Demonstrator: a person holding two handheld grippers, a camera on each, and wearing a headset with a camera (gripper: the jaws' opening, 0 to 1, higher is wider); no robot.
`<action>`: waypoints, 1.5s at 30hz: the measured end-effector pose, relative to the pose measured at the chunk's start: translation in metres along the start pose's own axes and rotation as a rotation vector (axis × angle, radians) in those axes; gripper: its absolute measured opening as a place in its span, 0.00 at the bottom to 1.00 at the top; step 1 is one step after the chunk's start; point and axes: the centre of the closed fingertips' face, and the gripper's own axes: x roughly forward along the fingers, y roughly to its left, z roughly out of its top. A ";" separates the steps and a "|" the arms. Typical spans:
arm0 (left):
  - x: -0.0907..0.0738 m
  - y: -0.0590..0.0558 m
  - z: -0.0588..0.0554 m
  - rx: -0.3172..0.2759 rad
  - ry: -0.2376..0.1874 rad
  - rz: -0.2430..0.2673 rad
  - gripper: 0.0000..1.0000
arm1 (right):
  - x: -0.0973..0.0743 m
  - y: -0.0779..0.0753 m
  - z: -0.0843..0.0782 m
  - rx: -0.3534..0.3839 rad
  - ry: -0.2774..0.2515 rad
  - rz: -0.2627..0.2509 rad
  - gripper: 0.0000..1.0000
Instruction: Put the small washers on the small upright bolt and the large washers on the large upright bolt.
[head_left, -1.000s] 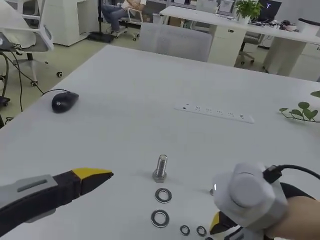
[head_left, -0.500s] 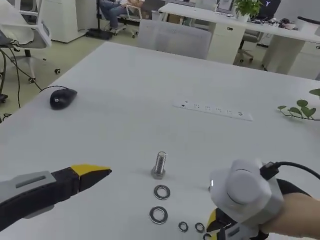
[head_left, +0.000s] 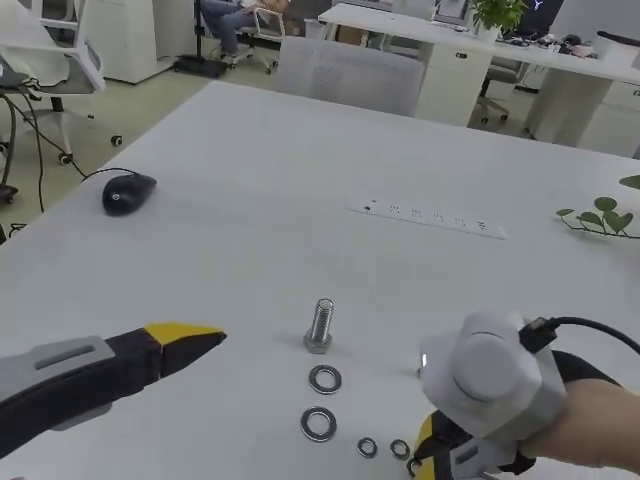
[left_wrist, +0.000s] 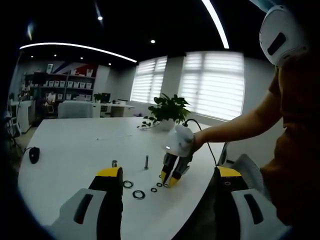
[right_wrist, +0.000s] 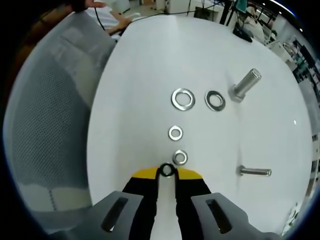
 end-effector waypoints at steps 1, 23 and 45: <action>0.000 0.000 0.000 0.001 0.002 -0.001 0.74 | 0.000 0.000 0.000 0.007 -0.006 0.001 0.12; 0.006 -0.004 -0.001 0.010 0.018 -0.020 0.74 | -0.082 -0.066 0.000 0.001 -0.009 -0.139 0.12; 0.006 -0.002 -0.005 -0.008 0.032 -0.012 0.74 | -0.068 -0.105 0.008 -0.016 0.050 -0.124 0.12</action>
